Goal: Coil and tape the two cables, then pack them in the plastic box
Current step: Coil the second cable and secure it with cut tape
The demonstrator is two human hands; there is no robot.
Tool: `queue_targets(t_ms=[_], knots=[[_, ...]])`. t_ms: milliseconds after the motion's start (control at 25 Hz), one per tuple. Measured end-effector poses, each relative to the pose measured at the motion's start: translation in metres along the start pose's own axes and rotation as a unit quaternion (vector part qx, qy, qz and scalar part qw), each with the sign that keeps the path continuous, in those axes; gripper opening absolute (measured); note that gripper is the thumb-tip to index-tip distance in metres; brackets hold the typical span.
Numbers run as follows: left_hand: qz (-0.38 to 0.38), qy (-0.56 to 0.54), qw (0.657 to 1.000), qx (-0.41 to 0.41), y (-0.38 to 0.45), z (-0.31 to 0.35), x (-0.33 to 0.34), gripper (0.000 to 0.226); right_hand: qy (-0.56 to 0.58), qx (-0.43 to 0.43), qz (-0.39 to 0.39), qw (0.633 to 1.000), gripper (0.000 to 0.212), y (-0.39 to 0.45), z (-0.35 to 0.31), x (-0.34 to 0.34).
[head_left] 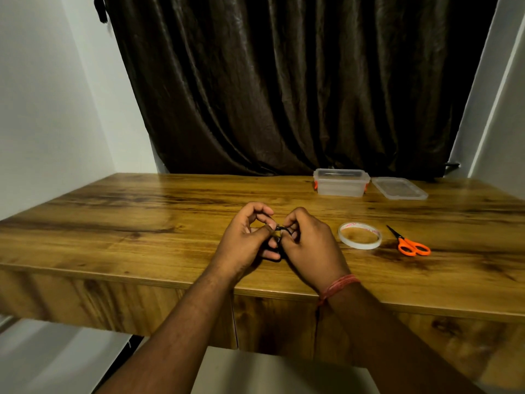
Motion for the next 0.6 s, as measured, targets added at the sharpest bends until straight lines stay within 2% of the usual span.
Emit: queue_targets(t_ms=[160,360,480,600], knots=[[0.002,0.005,1.000,-0.008,0.001,-0.003,0.000,0.018,0.020,0.010,0.009,1.000,0.010,0.002,0.006,0.000],[0.041,0.146,0.988,0.040,0.000,0.000,-0.003,0.015,0.036,0.028,0.025,0.999,0.006,0.004,0.012,-0.004],[0.039,0.185,0.981,0.032,-0.001,-0.001,-0.002,0.010,0.045,0.050,0.019,0.998,0.009,0.004,0.017,-0.002],[0.041,0.224,0.973,0.040,-0.001,0.002,0.000,0.016,0.049,0.069,-0.001,0.996,0.006,0.005,0.021,0.001]])
Point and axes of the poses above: each hand's wrist, its own y-axis towards the middle knuckle, its own x-axis out of the palm, z = x × y, the point moved 9 cm from there along y, towards the middle knuckle, and after that the axes turned 1 degree about -x, right-handed, at the moved point
